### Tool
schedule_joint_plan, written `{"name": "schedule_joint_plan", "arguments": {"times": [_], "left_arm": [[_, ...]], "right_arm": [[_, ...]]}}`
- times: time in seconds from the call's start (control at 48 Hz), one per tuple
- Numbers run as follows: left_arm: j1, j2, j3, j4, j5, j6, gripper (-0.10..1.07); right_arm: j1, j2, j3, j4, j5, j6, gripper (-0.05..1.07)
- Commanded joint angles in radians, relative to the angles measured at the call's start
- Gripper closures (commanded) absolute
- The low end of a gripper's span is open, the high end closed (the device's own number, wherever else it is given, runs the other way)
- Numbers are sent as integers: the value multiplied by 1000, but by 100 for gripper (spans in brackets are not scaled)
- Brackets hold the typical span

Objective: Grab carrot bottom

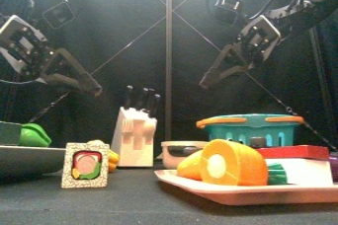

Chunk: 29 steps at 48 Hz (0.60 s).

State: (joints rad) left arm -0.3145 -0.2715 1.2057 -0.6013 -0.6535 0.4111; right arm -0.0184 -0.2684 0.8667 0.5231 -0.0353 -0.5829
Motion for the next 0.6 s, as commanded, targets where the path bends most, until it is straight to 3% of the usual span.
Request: {"name": "schedule_joint_plan", "arguments": {"times": [0.0,0.375,0.583], "left_arm": [[-8,0,-5,-14,-3,-8,48],[-107,29,-23,-57,-3,-67,48],[-183,83,-63,-28,-3,-67,47]], "right_arm": [[21,-15,5,8,0,2,57],[129,66,-35,66,-3,0,54],[172,167,-92,75,-5,0,40]]}}
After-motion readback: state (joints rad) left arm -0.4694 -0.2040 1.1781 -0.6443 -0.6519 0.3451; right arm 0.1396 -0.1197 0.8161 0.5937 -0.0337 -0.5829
